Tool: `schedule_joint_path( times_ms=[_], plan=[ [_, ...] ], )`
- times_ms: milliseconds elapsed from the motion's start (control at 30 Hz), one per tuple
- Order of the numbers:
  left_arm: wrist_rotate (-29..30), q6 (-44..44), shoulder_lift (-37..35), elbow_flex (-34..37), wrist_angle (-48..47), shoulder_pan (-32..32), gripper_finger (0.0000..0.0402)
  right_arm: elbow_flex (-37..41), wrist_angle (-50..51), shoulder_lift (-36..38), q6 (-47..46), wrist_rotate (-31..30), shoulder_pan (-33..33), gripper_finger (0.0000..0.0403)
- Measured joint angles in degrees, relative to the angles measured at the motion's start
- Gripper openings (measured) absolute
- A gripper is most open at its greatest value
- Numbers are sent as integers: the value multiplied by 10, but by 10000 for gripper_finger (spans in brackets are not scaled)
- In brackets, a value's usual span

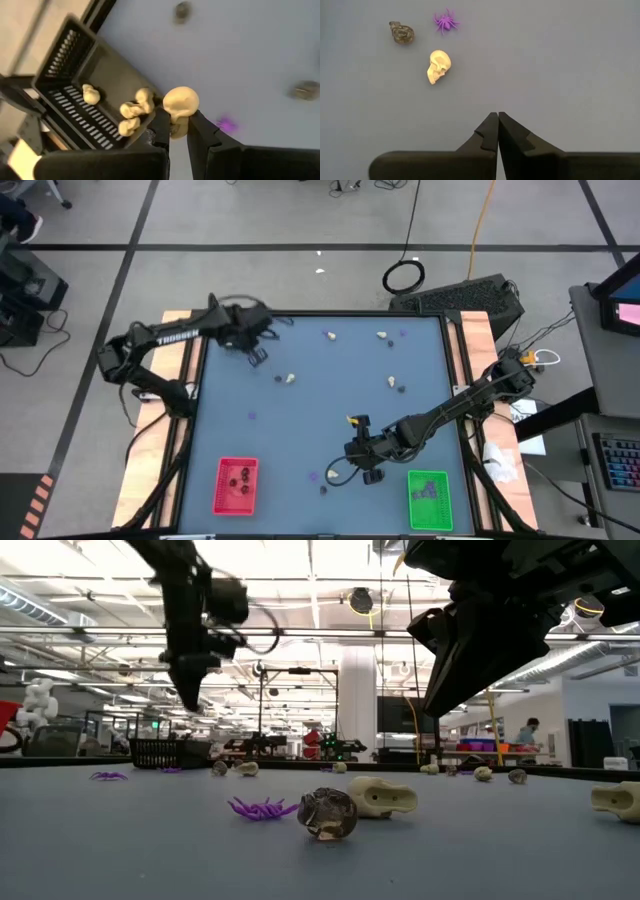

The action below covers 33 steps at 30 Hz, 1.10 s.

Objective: Sort Halloween decoration
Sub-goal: Put the white skull toy into the black bin, then put the violet spider toy into the green bin

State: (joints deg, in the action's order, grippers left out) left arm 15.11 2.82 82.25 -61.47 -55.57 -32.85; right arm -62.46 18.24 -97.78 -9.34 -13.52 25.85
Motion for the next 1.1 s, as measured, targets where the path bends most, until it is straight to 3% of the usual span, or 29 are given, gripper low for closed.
schedule_joint_path(
  times_ms=[200, 467, 667, 967, 1100],
  plan=[
    [-55, -75, 56, 0, 54, -144, 26, 0, 0, 0, 2, 0, 0, 0],
    [-87, -109, 136, 0, 105, -231, 27, 0, 1, 0, 2, 0, 0, 0],
    [-83, -114, 156, 0, 122, -247, 34, 0, 1, 0, 1, 0, 0, 0],
    [-75, -122, 118, 0, 109, -226, 139, 0, -16, 0, 0, 0, 0, 0],
    [-74, -104, 79, 0, 110, -200, 152, 0, -21, 0, 7, -28, 0, 0]
  ],
)
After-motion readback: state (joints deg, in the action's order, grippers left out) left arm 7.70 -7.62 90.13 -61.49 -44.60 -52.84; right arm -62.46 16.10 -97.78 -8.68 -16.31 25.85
